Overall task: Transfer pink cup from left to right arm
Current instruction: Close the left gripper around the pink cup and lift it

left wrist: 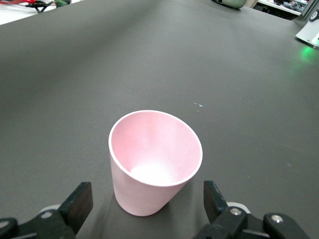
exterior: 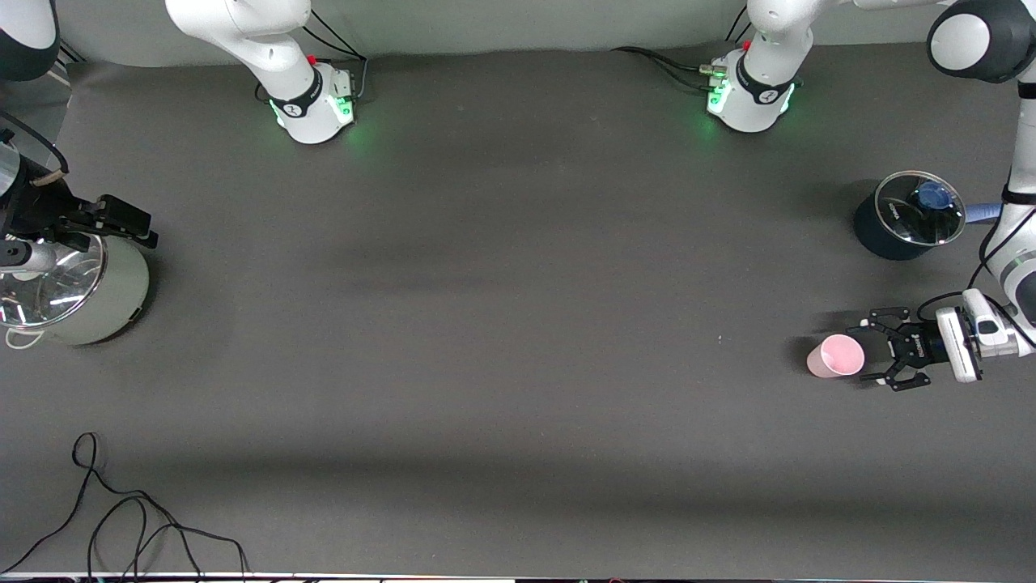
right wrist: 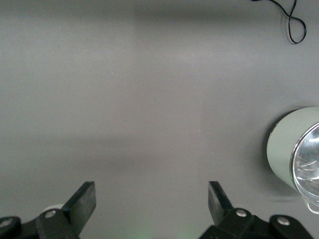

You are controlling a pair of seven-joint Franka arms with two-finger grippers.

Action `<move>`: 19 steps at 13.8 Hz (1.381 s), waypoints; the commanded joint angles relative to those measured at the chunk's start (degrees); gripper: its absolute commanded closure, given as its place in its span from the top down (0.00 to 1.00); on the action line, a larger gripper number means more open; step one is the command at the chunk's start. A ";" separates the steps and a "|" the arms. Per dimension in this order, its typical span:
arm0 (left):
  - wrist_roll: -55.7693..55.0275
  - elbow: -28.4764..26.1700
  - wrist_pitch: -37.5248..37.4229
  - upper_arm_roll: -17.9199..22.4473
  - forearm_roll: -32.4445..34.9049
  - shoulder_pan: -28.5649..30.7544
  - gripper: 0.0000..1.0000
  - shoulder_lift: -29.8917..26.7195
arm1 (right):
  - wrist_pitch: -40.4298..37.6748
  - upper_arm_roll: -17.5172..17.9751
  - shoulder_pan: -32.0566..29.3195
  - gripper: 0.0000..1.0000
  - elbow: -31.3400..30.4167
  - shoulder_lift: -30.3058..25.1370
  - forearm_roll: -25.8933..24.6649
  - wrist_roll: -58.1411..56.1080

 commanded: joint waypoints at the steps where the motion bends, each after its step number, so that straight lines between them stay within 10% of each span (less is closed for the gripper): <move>1: 3.91 0.00 -0.03 -0.58 -2.33 0.51 0.99 0.85 | 0.49 -0.76 0.36 1.00 -1.71 -1.79 0.17 0.17; 16: 7.70 0.00 -0.03 -1.90 -5.76 -0.28 0.95 3.75 | 0.58 -1.11 0.18 1.00 -1.53 -1.44 0.17 0.26; 19: 7.79 0.08 -0.03 -1.90 -5.76 -0.19 0.45 4.10 | 0.58 -1.11 0.10 1.00 -1.53 -1.44 0.17 0.26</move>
